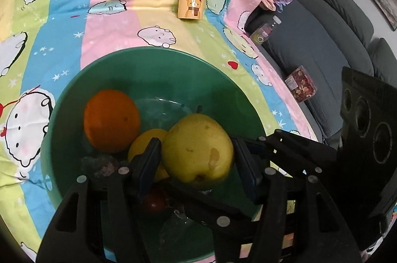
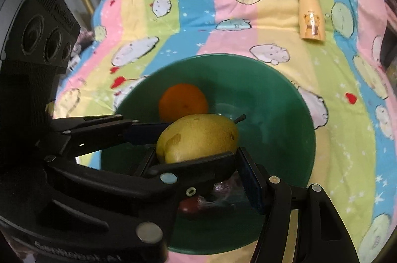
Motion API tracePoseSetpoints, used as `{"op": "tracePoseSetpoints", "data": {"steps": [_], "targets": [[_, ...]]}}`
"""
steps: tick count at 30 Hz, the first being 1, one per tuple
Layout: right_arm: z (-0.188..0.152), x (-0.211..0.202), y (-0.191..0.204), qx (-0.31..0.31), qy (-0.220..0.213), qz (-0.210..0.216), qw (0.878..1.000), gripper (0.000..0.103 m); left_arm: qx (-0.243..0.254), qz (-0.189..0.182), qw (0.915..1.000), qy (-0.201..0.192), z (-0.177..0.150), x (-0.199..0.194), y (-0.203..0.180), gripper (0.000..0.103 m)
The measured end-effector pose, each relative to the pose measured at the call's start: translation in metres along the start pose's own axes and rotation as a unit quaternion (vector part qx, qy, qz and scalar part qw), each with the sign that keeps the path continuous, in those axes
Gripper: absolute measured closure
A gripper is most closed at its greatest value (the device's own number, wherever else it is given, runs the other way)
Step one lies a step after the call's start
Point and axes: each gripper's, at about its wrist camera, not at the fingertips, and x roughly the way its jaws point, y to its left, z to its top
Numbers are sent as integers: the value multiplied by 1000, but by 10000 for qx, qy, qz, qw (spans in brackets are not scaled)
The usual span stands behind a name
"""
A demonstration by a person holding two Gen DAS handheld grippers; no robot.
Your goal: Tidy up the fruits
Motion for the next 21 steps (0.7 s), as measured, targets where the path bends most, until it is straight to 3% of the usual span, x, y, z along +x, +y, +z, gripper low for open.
{"op": "tracePoseSetpoints", "data": {"steps": [3, 8, 10, 21], "targets": [[-1, -5, -3, 18, -56, -200, 9998, 37, 29, 181, 9997, -144, 3, -10, 0, 18], [-6, -23, -18, 301, -297, -354, 9985, 35, -135, 346, 9983, -456, 6, -36, 12, 10], [-6, -33, -21, 329, -383, -400, 9979, 35, -110, 521, 9968, -599, 4, -48, 12, 1], [-17, -74, -2, 113, -559, -617, 9965, 27, 149, 1159, 9885, -963, -13, -93, -6, 1]]}}
